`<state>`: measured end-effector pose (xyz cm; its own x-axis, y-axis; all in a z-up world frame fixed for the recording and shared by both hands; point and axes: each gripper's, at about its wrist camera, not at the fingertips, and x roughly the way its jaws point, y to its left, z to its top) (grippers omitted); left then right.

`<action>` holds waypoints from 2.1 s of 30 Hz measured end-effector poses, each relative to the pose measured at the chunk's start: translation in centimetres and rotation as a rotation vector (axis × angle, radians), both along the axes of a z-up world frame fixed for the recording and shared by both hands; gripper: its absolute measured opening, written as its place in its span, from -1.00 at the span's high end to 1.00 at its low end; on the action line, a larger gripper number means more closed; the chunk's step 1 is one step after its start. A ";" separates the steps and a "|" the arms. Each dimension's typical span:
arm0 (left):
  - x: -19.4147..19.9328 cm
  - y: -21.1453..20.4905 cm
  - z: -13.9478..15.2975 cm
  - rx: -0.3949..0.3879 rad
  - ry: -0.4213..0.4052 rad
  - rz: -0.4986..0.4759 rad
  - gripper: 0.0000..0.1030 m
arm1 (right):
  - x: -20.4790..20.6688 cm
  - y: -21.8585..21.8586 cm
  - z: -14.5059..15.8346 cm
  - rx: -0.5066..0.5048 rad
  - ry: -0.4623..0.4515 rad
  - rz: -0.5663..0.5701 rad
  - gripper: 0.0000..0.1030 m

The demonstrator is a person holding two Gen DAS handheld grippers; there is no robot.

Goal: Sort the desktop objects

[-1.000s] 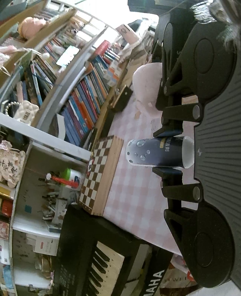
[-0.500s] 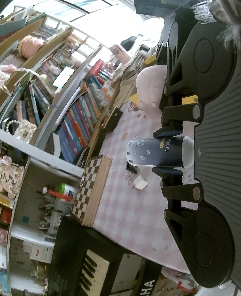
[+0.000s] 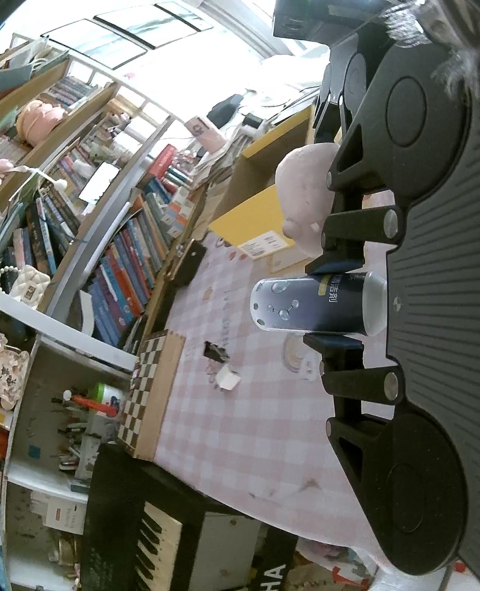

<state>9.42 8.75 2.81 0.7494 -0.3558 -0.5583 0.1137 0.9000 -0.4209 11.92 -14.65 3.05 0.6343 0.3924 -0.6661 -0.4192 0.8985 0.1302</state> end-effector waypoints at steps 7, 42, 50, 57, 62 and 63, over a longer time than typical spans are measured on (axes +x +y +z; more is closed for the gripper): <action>-3.0 0.5 -1.0 -0.007 0.036 -0.022 0.42 | -3.6 -0.3 -0.7 -0.004 0.023 -0.038 -0.85; -5.0 -7.4 -3.3 -0.014 0.112 -0.398 0.42 | -11.6 -6.7 -2.5 -0.023 0.097 -0.353 -0.85; -3.9 -10.5 -3.3 -0.016 0.121 -0.477 0.42 | -11.7 -9.3 -2.4 -0.029 0.103 -0.412 -0.85; -2.8 -13.4 -3.2 -0.012 0.120 -0.514 0.42 | -11.0 -11.7 -2.2 -0.026 0.101 -0.439 -0.85; -1.8 -15.3 -3.1 -0.008 0.122 -0.530 0.42 | -10.2 -13.4 -2.1 -0.024 0.101 -0.448 -0.85; -1.6 -15.7 -3.2 -0.007 0.122 -0.533 0.42 | -10.0 -13.8 -2.1 -0.024 0.101 -0.450 -0.85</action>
